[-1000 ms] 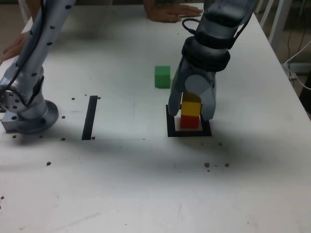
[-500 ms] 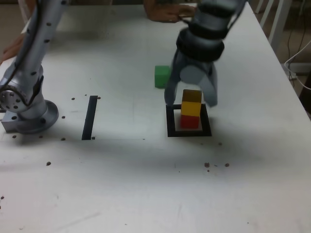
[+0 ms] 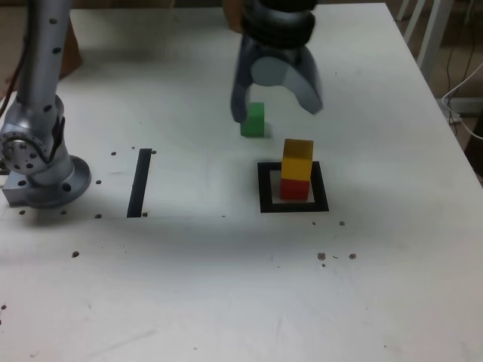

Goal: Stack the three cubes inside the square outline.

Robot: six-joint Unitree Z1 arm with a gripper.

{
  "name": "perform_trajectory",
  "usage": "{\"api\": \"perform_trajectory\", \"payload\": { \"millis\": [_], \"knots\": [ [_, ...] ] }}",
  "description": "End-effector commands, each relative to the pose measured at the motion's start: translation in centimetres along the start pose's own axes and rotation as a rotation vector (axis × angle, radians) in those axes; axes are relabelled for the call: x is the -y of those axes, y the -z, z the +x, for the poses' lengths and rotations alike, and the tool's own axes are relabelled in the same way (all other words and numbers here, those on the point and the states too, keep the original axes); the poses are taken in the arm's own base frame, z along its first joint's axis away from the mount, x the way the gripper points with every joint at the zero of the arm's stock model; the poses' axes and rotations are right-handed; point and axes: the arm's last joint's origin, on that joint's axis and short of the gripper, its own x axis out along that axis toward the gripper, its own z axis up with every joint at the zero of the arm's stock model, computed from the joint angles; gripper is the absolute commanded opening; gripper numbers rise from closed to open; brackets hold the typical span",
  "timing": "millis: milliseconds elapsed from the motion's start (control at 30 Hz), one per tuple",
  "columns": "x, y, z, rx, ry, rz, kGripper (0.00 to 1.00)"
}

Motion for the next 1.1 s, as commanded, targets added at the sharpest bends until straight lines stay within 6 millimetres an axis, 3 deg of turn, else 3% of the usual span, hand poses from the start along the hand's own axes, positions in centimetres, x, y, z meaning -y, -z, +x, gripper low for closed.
{"api": "perform_trajectory", "payload": {
  "millis": [0, 267, 533, 1067],
  "knots": [
    [-0.9, 0.7, 0.2, -0.011, 0.001, -0.017, 0.99],
    [-4.7, 2.3, 2.5, -0.065, 0.031, -0.066, 0.99],
    [-7.3, 2.9, 4.4, -0.072, 0.054, -0.047, 0.98],
    [-8.8, 1.0, 6.9, -0.085, 0.115, 0.025, 0.96]
  ]
}}
